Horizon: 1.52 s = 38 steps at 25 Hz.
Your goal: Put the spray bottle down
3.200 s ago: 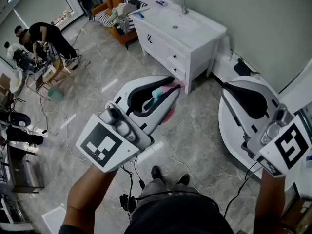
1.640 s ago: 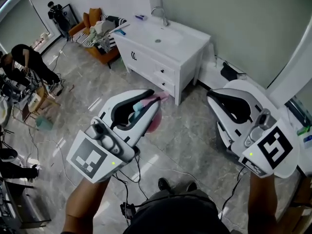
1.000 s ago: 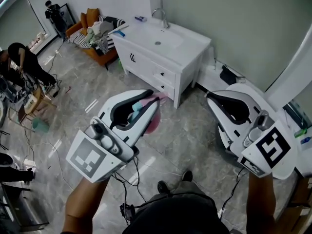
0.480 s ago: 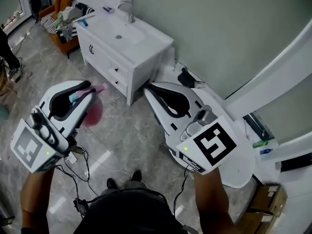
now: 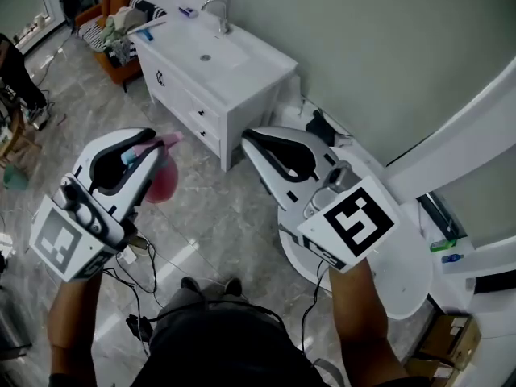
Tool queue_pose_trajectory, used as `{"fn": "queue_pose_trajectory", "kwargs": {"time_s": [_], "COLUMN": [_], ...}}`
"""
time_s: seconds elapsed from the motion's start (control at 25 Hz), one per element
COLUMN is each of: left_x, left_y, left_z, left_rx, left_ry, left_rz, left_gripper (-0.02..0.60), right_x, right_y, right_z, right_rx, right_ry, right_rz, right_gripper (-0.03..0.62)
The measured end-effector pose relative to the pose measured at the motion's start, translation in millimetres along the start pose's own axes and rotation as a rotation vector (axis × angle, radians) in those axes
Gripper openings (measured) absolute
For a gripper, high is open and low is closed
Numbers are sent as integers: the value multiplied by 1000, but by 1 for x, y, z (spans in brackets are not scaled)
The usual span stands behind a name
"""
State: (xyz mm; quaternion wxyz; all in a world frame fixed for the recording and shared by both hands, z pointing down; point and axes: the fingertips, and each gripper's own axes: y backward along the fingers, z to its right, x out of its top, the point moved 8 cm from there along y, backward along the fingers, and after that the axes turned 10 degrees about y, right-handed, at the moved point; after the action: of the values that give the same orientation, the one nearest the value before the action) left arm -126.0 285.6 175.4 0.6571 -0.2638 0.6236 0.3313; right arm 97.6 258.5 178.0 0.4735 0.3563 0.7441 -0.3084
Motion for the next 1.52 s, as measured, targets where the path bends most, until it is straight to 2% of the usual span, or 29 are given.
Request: {"fn": "queue_pose_trajectory", "kwargs": {"time_s": [0.24, 0.84, 1.24, 1.36, 1.52], "left_x": [0, 1, -5, -6, -8], "left_y": [-5, -20, -24, -35, -54], "left_z": [-17, -100, -146, -151, -154], "left_rx": [5, -105, -170, -162, -100], "left_ry": [44, 48, 67, 74, 49], "left_rz": [19, 18, 58, 75, 99], "left_gripper": [61, 61, 61, 61, 61], "right_x": [3, 5, 11, 7, -6], "right_y": [-11, -74, -110, -112, -115], "right_z": [10, 32, 35, 42, 56], "right_rx": [-9, -114, -173, -199, -242], "right_ry": [3, -19, -9, 55, 107], "right_rz": [-27, -60, -101, -121, -122], "right_gripper": [9, 8, 8, 8, 8]}}
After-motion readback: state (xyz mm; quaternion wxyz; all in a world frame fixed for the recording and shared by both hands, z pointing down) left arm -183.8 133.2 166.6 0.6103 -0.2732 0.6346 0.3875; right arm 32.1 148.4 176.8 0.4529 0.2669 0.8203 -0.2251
